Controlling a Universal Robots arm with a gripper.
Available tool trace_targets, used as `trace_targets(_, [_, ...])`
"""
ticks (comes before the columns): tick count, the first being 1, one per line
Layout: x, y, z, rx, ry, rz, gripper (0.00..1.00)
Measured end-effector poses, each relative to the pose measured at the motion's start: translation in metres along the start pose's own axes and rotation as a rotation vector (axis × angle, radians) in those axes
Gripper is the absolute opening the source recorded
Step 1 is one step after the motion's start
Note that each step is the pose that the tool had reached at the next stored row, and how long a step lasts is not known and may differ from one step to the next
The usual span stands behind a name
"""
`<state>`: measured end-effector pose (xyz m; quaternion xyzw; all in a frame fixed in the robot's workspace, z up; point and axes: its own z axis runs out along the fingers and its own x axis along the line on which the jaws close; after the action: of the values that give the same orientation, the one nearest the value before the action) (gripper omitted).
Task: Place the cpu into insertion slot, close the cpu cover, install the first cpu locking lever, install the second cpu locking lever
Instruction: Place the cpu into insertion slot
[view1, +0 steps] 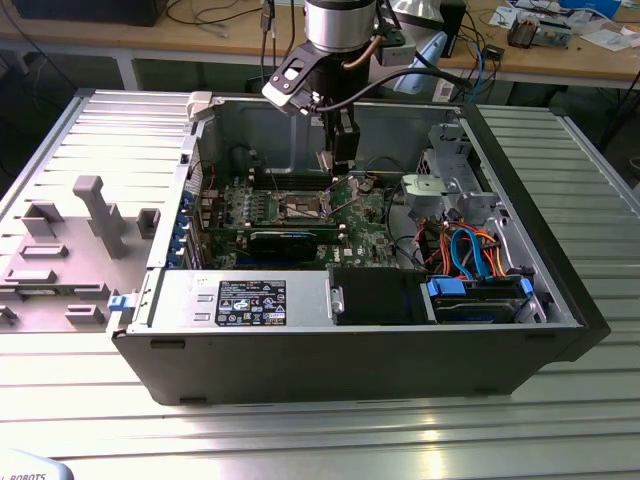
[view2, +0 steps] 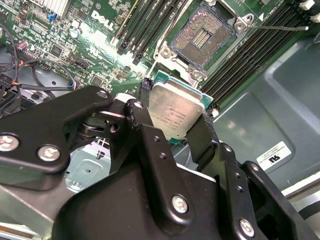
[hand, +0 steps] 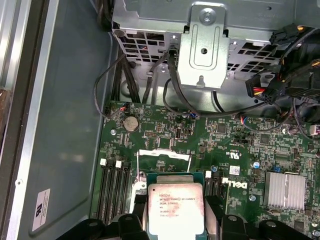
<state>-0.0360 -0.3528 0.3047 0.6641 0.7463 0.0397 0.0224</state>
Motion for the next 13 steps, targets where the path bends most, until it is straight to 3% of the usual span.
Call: trace_targets(13, [0.0,0.0,0.0002,-0.0001,-0.0006,0.007,0.54])
